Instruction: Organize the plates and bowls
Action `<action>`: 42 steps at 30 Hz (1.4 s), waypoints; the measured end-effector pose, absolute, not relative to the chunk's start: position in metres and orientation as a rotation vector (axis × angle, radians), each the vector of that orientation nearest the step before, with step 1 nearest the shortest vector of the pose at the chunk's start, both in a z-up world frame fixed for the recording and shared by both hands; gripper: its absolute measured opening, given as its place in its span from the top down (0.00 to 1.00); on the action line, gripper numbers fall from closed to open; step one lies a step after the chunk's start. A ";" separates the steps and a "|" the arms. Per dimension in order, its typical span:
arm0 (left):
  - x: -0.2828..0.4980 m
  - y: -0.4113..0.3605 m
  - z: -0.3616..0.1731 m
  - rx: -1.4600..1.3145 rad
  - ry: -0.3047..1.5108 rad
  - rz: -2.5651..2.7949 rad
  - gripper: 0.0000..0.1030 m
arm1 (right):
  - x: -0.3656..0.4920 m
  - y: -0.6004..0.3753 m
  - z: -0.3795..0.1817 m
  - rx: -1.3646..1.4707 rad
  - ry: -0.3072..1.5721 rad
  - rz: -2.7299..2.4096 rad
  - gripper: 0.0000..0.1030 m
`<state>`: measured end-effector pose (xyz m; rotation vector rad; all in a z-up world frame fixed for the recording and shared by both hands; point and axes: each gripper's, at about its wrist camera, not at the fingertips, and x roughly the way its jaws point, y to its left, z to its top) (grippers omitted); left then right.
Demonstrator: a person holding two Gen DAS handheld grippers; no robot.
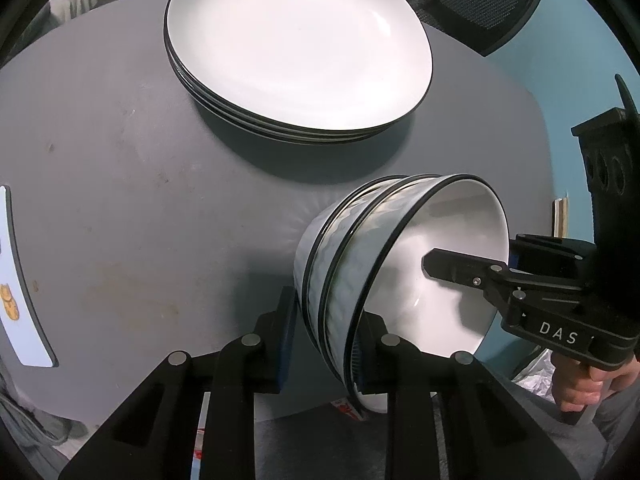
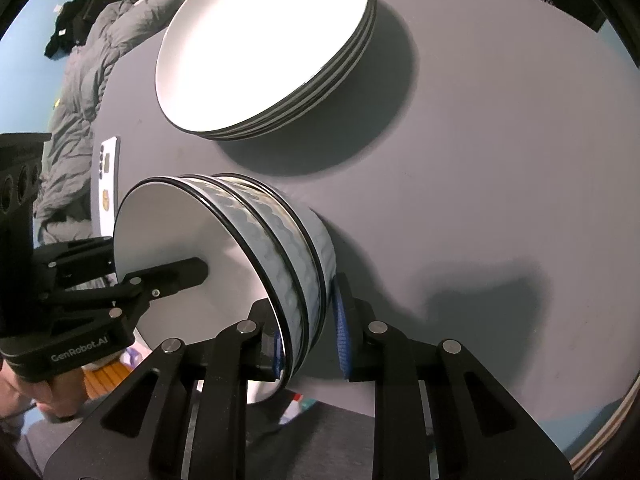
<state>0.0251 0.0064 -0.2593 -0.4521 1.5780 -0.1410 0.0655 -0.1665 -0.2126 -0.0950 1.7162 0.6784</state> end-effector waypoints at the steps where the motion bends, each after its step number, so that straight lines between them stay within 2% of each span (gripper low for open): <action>1: 0.025 0.010 -0.259 -0.452 1.575 -0.138 0.78 | 0.065 -0.166 -0.213 -0.099 1.714 0.680 0.80; 11: 0.024 0.008 -0.252 -0.373 1.566 -0.119 0.79 | 0.064 -0.165 -0.212 -0.119 1.701 0.677 0.81; 34: 0.025 0.014 -0.255 -0.441 1.568 -0.142 0.79 | 0.064 -0.173 -0.217 -0.011 1.754 0.650 0.80; 42: 0.028 0.025 -0.239 -0.453 1.555 -0.143 0.79 | 0.069 -0.163 -0.202 -0.023 1.729 0.658 0.80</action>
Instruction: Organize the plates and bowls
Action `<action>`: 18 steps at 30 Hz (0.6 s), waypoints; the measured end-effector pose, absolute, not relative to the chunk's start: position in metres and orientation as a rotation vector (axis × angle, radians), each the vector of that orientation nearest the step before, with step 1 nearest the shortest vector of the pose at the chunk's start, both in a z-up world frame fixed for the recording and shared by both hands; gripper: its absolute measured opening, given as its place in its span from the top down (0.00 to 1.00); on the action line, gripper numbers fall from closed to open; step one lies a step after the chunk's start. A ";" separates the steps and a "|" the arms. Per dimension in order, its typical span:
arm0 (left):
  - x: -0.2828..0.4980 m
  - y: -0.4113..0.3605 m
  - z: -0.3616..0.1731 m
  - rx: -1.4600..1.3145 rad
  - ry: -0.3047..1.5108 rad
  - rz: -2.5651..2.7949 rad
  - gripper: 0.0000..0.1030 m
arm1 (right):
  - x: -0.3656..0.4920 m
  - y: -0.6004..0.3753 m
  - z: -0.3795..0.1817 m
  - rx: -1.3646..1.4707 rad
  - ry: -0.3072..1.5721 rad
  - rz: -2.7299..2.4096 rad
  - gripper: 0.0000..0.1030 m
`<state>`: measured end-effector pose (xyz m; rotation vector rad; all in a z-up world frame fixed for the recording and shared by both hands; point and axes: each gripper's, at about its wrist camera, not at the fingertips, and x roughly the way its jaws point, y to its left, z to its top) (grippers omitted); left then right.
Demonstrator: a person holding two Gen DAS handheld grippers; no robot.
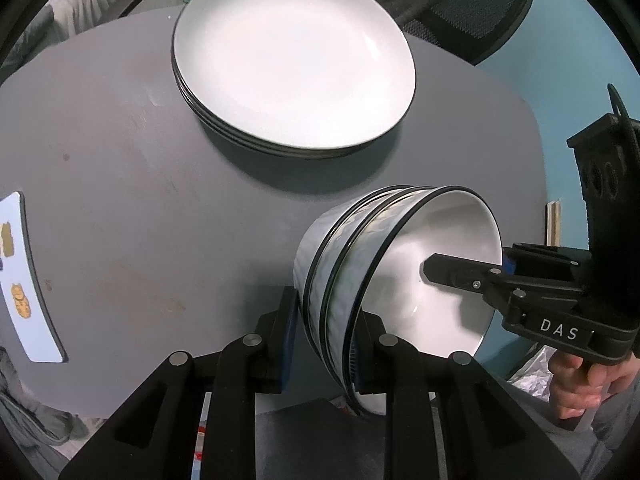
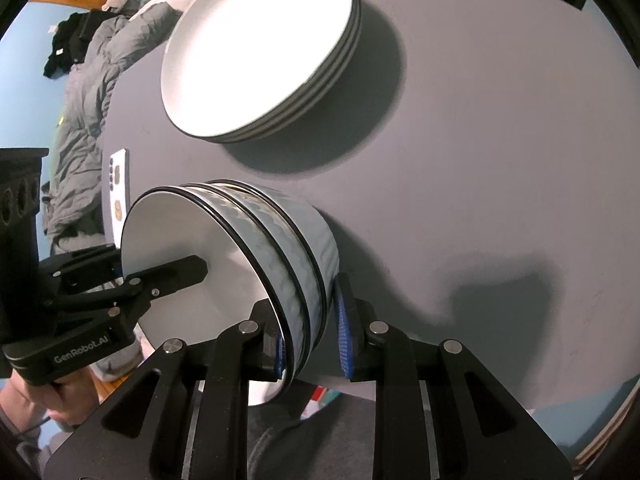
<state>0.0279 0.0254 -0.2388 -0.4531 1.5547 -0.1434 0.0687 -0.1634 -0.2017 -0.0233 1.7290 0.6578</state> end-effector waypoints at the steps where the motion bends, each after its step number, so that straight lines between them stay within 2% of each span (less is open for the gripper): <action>1: 0.028 0.029 -0.235 -0.456 1.550 -0.144 0.79 | 0.069 -0.163 -0.199 -0.027 1.725 0.662 0.80; 12: 0.053 0.054 -0.191 -0.426 1.474 -0.131 0.79 | 0.098 -0.144 -0.159 -0.048 1.656 0.688 0.80; 18: 0.078 0.068 -0.187 -0.428 1.457 -0.123 0.79 | 0.121 -0.128 -0.153 -0.065 1.616 0.689 0.80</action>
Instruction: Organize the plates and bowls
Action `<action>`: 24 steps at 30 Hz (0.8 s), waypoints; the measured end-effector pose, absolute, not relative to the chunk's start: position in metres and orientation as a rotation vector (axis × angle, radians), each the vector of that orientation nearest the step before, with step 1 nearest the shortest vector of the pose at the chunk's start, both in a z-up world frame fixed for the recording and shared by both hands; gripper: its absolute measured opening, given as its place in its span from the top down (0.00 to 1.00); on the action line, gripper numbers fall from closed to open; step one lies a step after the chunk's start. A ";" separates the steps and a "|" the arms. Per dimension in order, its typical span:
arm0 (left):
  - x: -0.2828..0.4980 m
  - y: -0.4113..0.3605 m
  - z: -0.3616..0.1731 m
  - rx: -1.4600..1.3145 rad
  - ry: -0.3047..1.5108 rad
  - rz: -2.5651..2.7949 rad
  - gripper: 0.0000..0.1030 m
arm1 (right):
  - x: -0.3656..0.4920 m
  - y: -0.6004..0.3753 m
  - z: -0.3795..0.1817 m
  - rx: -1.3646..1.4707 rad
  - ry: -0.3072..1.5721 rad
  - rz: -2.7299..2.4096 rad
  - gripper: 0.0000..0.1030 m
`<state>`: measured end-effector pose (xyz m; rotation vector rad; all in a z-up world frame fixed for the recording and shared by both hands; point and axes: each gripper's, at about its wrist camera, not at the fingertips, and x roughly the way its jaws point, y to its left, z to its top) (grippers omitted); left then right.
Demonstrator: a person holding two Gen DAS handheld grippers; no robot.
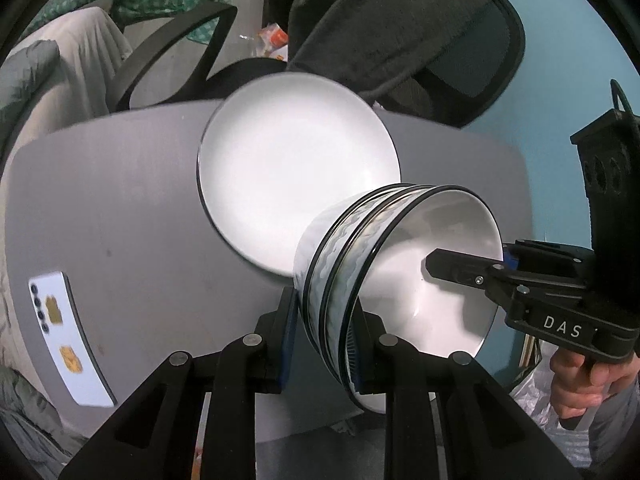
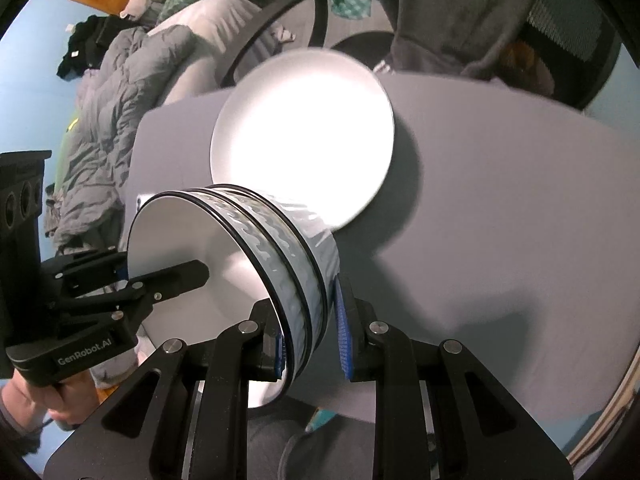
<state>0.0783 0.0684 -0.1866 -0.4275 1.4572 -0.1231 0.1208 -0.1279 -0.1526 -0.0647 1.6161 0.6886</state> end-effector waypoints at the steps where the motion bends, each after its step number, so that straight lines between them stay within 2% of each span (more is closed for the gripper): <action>1: 0.082 0.070 -0.187 -0.419 1.455 -0.121 0.79 | 0.127 -0.125 -0.153 -0.065 1.611 0.685 0.80; 14: 0.126 0.087 -0.218 -0.416 1.502 -0.062 0.79 | 0.176 -0.096 -0.187 -0.094 1.647 0.676 0.80; 24: 0.140 0.093 -0.218 -0.418 1.485 -0.043 0.79 | 0.202 -0.083 -0.189 -0.108 1.654 0.682 0.80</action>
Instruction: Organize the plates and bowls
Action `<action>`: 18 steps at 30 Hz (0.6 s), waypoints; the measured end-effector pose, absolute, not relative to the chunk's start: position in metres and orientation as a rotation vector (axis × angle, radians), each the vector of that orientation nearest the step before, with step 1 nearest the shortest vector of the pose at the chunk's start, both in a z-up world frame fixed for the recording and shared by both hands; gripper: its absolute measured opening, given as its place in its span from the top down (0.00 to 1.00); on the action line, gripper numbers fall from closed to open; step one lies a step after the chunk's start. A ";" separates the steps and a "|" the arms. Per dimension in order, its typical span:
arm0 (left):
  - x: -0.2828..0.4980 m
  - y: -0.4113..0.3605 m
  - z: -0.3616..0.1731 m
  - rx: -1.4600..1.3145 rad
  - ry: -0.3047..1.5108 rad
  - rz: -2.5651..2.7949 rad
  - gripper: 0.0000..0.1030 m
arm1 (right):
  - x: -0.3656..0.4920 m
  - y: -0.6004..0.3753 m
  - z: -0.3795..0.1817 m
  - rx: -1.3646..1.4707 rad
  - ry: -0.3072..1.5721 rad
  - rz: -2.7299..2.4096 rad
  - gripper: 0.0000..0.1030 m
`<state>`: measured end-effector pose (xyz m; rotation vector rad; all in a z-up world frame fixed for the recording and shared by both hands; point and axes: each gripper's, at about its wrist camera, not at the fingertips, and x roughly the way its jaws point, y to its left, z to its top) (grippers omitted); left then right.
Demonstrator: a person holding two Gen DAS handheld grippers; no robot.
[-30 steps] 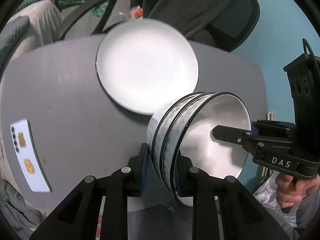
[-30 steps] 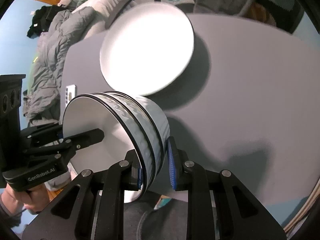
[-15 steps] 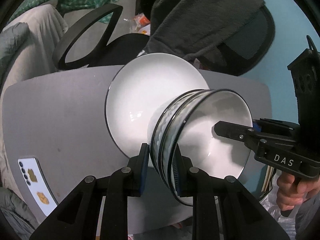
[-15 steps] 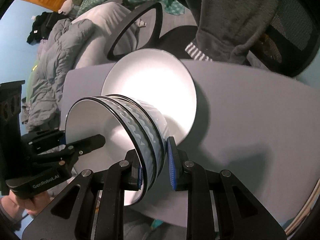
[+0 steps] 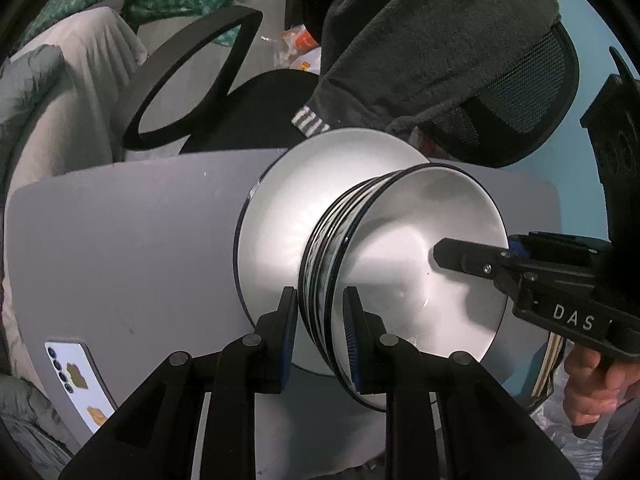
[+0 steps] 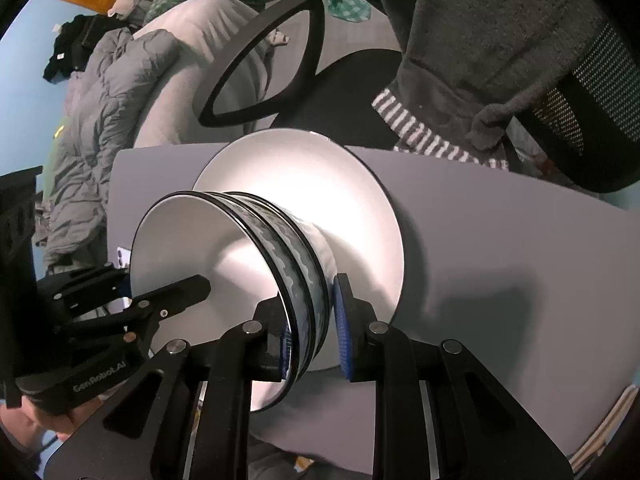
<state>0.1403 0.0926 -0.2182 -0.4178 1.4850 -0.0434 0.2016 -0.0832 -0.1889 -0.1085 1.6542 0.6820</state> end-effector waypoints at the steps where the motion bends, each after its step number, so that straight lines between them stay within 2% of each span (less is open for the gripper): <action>1: 0.142 0.094 -0.219 -0.427 1.484 -0.043 0.79 | 0.202 -0.083 -0.189 -0.113 1.655 0.684 0.80; 6: 0.140 0.098 -0.221 -0.448 1.457 -0.036 0.78 | 0.199 -0.081 -0.188 -0.148 1.643 0.682 0.78; 11: 0.134 0.095 -0.212 -0.369 1.408 0.037 0.64 | 0.192 -0.080 -0.181 -0.217 1.564 0.635 0.75; 14: 0.129 0.096 -0.204 -0.333 1.383 0.087 0.54 | 0.189 -0.083 -0.176 -0.243 1.532 0.603 0.69; 18: 0.119 0.100 -0.187 -0.328 1.349 0.130 0.52 | 0.186 -0.089 -0.163 -0.252 1.478 0.563 0.61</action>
